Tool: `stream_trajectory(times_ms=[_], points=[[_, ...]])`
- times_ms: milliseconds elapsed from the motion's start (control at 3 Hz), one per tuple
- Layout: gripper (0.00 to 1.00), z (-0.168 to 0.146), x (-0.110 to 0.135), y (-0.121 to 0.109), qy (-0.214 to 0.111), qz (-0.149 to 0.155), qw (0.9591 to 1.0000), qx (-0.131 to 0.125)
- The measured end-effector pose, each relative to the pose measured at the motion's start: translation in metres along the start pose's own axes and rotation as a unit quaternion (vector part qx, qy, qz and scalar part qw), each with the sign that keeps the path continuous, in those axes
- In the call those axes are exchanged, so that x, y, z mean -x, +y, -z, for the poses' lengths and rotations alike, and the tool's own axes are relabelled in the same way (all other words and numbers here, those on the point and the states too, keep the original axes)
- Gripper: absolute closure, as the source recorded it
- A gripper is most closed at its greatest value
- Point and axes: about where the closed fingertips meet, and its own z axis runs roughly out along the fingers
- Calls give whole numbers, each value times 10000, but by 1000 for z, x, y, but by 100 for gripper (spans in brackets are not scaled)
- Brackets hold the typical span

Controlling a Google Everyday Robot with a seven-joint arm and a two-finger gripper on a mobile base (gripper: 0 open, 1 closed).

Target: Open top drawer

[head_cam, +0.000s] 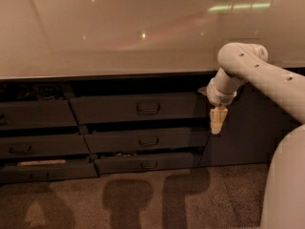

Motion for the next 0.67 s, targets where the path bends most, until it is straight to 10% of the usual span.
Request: stream_trajectory(times_ms=[667], points=[[0, -13, 2, 12, 579, 615, 9922, -915]])
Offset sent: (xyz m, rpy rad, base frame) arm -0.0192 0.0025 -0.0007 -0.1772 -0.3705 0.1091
